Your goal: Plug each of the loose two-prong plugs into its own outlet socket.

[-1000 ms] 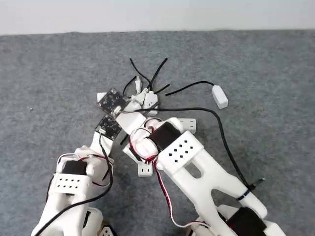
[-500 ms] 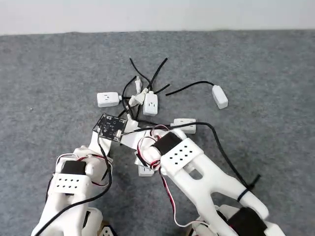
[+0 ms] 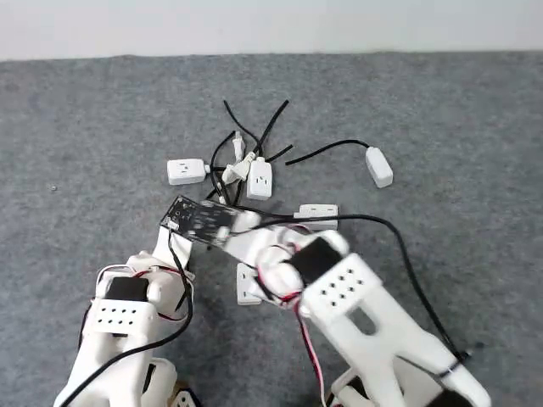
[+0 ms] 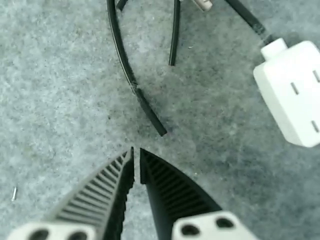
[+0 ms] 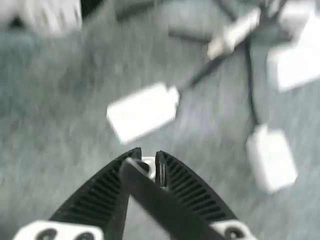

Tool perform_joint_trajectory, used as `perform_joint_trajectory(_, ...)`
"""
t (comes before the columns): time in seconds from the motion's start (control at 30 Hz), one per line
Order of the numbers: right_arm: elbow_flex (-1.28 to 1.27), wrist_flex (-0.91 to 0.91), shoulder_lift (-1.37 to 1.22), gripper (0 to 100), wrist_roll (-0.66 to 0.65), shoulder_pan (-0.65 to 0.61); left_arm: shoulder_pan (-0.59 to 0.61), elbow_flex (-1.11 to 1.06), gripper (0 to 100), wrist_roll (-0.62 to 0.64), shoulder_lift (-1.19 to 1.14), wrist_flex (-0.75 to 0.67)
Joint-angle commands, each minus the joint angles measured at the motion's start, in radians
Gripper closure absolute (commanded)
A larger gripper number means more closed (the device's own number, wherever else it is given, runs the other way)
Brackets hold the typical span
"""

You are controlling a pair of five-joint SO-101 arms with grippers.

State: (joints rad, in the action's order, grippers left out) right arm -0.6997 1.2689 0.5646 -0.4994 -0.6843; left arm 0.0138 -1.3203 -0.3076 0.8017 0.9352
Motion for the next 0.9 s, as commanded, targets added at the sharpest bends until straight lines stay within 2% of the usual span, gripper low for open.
perform_joint_trajectory(0.0,-0.04,0.05,0.054,99.0,0.008,0.108,0.005,0.021,98,0.006,0.018,-0.014)
perform_joint_trajectory(0.27,-0.118,-0.13,-0.139,97.7,-0.04,0.334,0.005,0.021,98,0.006,0.018,-0.012)
perform_joint_trajectory(0.5,0.005,-0.171,-0.371,76.0,-0.038,0.458,0.005,0.019,98,0.006,0.018,-0.012)
perform_joint_trajectory(0.77,0.19,-0.008,-0.361,85.0,-0.031,0.479,0.005,0.019,98,0.005,0.018,-0.012)
perform_joint_trajectory(0.87,0.215,0.019,-0.351,91.3,0.041,0.478,0.005,0.019,98,0.005,0.018,-0.012)
